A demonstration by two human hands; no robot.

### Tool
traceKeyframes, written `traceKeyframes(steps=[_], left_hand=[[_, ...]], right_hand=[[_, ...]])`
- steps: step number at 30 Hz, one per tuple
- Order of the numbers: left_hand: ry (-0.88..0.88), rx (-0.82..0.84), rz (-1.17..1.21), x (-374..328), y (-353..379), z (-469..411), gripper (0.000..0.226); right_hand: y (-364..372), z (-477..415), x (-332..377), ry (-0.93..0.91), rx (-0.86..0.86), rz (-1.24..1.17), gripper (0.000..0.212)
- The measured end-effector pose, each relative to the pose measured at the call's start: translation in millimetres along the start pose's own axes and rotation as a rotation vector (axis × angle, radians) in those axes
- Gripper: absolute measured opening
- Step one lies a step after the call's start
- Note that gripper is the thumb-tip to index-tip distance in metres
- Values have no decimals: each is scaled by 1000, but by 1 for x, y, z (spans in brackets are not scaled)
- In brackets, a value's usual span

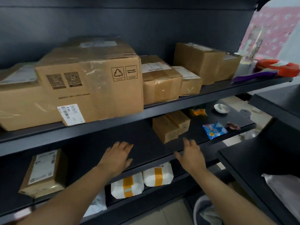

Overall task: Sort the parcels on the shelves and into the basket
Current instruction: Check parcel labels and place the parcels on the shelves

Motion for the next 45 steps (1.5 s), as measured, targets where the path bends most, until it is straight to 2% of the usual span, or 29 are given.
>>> traceKeyframes(steps=[3, 11, 15, 17, 22, 26, 28, 30, 34, 36, 38, 41, 43, 45], left_hand=[[-52, 28, 12, -12, 18, -22, 61], [-132, 45, 7, -25, 72, -52, 63], [-136, 14, 55, -28, 86, -64, 55], [-102, -7, 48, -28, 88, -67, 50], [-85, -38, 12, -17, 88, -69, 47], [-152, 10, 51, -4, 93, -64, 56], [-164, 15, 81, -1, 92, -61, 56], [-177, 6, 125, 0, 91, -59, 56], [-220, -21, 229, 1, 91, -61, 58], [-277, -27, 339, 2, 91, -64, 59], [-339, -23, 431, 3, 93, -65, 62], [-373, 5, 497, -1, 96, -65, 66], [-381, 16, 515, -5, 98, -64, 66], [-389, 11, 540, -8, 98, -63, 66]], right_hand=[[22, -34, -9, 36, -4, -77, 77], [74, -107, -9, -38, -6, -88, 83], [108, -131, -7, -90, 82, -5, 90], [118, -133, -5, -83, 76, -1, 88], [117, -146, 1, -22, -94, -182, 65], [114, -140, -1, -4, -91, -230, 67], [109, -125, 8, -80, -127, -174, 72], [105, -107, 27, -281, -209, -66, 80], [112, -77, 55, -554, -184, 4, 112], [111, -66, 62, -606, -158, -121, 104], [102, -66, 61, -534, -137, -322, 83], [101, -83, 43, -216, -66, -569, 73], [116, -92, 33, -34, 131, -675, 76], [133, -89, 33, 46, 353, -725, 73]])
Point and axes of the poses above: each hand's wrist, its own z-axis away from the middle knuckle, its own y-axis out of the palm, x = y × z, the point moved 7 cm from there along -z, towards the middle knuckle, and after that the axes turned 8 degrees about -x, right-handed, at the moved point
